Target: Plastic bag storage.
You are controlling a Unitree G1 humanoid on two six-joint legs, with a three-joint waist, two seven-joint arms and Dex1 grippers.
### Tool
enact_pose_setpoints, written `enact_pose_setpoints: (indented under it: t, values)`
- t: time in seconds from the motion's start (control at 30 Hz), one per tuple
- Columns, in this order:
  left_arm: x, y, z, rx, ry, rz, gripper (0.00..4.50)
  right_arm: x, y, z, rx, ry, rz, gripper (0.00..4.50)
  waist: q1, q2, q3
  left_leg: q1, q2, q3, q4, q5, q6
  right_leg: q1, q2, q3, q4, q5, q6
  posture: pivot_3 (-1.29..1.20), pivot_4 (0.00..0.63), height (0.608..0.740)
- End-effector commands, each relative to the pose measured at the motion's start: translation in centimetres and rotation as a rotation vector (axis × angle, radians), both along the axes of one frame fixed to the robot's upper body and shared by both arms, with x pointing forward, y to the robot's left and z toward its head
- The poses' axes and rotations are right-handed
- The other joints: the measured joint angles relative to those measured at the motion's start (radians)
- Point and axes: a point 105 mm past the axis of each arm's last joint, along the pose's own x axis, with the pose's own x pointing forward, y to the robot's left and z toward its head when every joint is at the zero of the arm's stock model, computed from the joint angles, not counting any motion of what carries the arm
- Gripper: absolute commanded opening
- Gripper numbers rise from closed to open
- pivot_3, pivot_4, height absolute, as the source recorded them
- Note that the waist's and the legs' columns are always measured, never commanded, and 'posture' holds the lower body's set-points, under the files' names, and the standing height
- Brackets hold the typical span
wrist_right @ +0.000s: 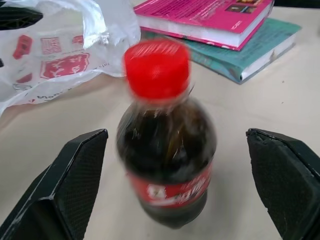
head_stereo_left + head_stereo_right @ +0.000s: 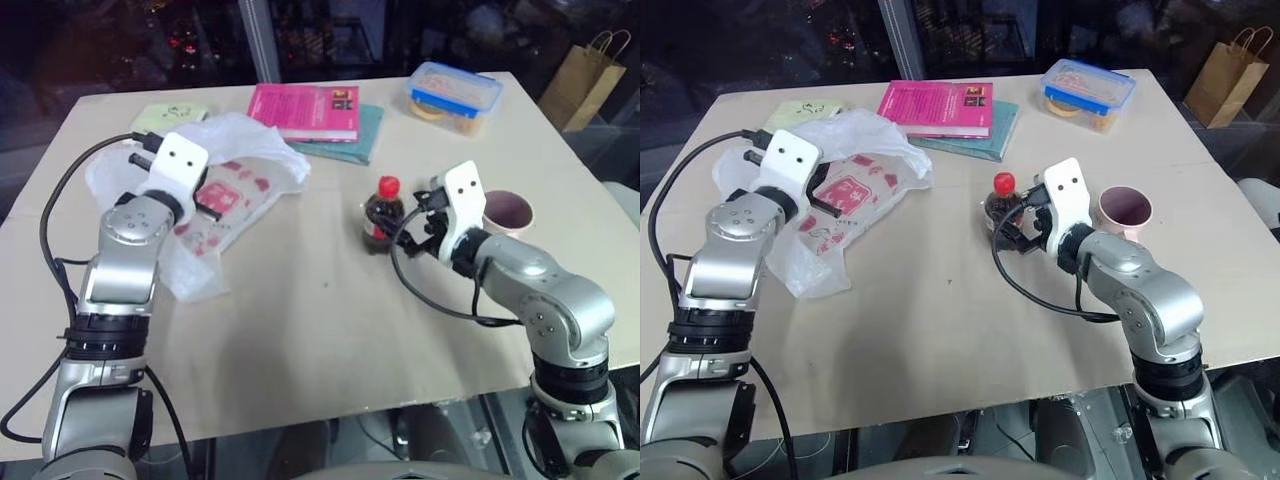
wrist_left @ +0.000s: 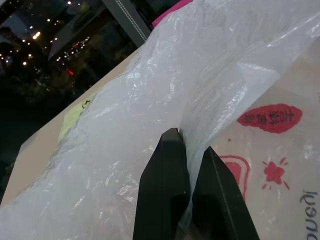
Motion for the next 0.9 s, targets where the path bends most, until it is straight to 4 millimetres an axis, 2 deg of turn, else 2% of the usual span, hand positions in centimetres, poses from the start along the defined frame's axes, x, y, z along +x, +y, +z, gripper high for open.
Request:
enact_pose_setpoints:
  t: [0.03, 0.13, 0.27, 0.43, 0.5, 0.57, 0.73, 0.9]
  values:
    - [-0.3, -0.7, 2.1, -0.016, -0.070, -0.026, 0.02, 0.3, 1.5, -0.2, 0.006, -0.011, 0.037, 4.50, -0.001, 0.000, 0.000, 0.000, 0.000, 0.000, 0.000, 0.000, 0.000, 0.000, 0.000, 0.000, 0.001, 0.000, 0.000, 0.00, 0.150, 0.740]
    - [-0.3, -1.0, 2.3, -0.027, -0.066, -0.031, 0.02, 1.0, 2.2, -1.0, -0.004, -0.007, 0.048, 4.50, -0.002, 0.000, 0.000, 0.001, 0.000, 0.001, 0.000, 0.001, -0.001, -0.001, 0.000, 0.001, 0.003, 0.000, 0.000, 0.00, 0.150, 0.740]
    - [-0.4, -1.3, 2.5, -0.038, -0.059, -0.040, 0.02, 2.4, 2.2, -2.3, -0.041, -0.020, 0.020, 4.50, -0.003, 0.000, 0.000, 0.001, 0.000, 0.001, 0.001, 0.001, -0.002, -0.001, 0.000, 0.002, 0.003, 0.000, 0.000, 0.00, 0.150, 0.740]
    - [-0.6, -1.7, 2.5, -0.075, -0.042, -0.043, 0.00, 3.2, 1.8, -2.3, -0.047, -0.072, -0.002, 3.00, -0.003, 0.000, 0.000, 0.000, 0.000, 0.002, 0.001, 0.001, -0.002, -0.002, 0.000, 0.002, 0.003, 0.000, 0.000, 0.00, 0.150, 0.740]
    - [-0.6, -2.1, 2.5, -0.103, -0.029, -0.051, 0.00, 3.2, 2.0, -1.7, -0.039, -0.100, 0.016, 3.00, -0.003, 0.000, 0.000, 0.000, 0.000, 0.002, 0.001, 0.001, -0.002, -0.002, 0.000, 0.002, 0.003, 0.000, 0.000, 0.00, 0.150, 0.740]
    - [-0.7, -2.7, 2.7, -0.149, -0.019, -0.063, 0.00, 2.5, 3.3, 0.0, -0.010, -0.149, 0.098, 3.00, -0.003, 0.000, 0.000, 0.000, 0.000, 0.002, 0.001, 0.001, -0.002, -0.002, 0.000, 0.003, 0.004, 0.000, 0.000, 0.00, 0.150, 0.740]
    - [-0.8, -5.1, 3.2, -0.239, 0.003, -0.125, 0.00, -0.3, 9.0, 3.9, 0.052, -0.227, 0.365, 3.00, -0.018, 0.000, 0.000, -0.001, 0.000, 0.002, 0.001, 0.002, -0.003, -0.004, 0.001, 0.003, 0.005, 0.000, 0.000, 0.00, 0.150, 0.740]
    - [-1.2, -7.3, 4.4, -0.318, 0.008, -0.199, 0.00, 0.6, 12.6, 3.9, 0.025, -0.212, 0.427, 3.00, -0.029, 0.000, 0.000, -0.001, 0.000, 0.002, 0.001, 0.003, -0.004, -0.005, 0.002, 0.004, 0.006, 0.000, 0.000, 0.00, 0.150, 0.740]
